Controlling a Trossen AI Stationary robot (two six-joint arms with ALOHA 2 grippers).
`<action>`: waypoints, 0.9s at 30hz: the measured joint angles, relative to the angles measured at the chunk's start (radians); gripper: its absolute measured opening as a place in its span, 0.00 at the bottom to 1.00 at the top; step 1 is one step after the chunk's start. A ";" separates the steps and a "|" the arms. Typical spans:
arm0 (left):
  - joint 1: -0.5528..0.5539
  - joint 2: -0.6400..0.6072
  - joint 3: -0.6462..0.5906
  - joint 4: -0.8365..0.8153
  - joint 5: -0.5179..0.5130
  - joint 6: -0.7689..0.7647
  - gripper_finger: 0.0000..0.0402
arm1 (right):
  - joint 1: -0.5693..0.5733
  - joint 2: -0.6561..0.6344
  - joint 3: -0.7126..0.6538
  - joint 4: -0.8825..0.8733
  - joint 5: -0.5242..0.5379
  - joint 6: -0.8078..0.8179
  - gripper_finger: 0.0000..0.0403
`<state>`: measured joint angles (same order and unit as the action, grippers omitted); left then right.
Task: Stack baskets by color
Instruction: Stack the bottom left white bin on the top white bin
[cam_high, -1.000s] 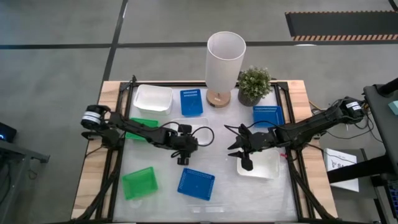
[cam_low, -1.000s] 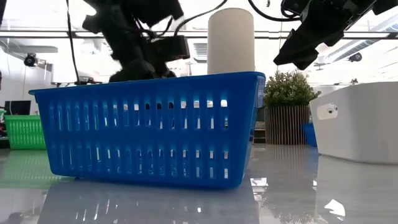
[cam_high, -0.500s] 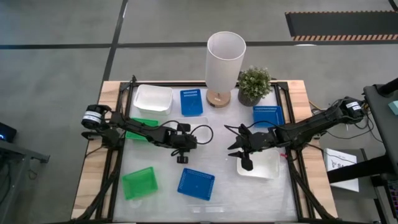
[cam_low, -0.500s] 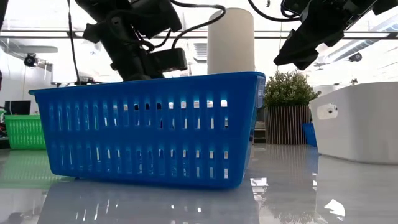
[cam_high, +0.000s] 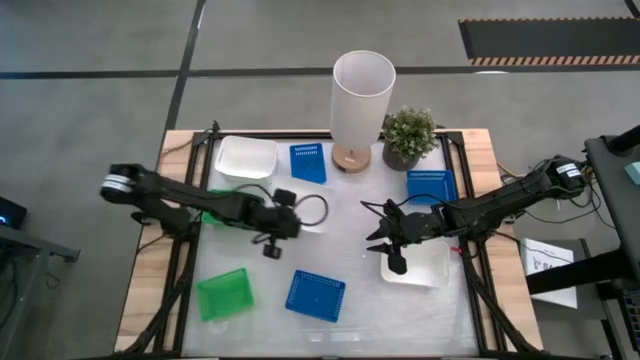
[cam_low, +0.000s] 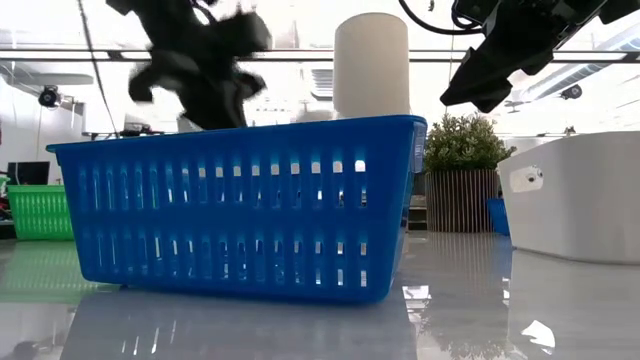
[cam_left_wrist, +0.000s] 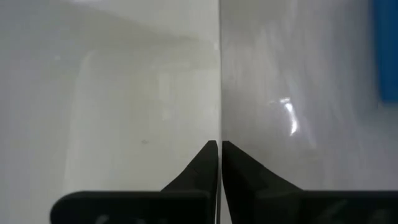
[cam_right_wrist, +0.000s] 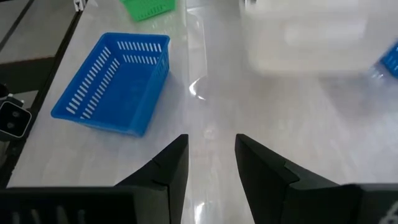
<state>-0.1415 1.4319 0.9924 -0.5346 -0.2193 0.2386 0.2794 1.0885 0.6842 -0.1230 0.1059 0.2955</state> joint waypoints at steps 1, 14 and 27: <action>0.006 -0.040 0.000 -0.035 -0.002 0.032 0.00 | 0.000 0.000 0.000 0.001 0.000 0.000 0.31; 0.253 -0.460 -0.069 -0.280 -0.044 0.403 0.00 | 0.000 0.000 -0.002 0.001 0.000 -0.010 0.31; 0.749 -0.509 -0.070 -0.323 0.294 0.640 0.00 | 0.000 0.000 -0.002 0.009 0.001 -0.020 0.31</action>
<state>0.6078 0.9230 0.9222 -0.8571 0.0747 0.8784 0.2794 1.0889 0.6819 -0.1143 0.1066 0.2752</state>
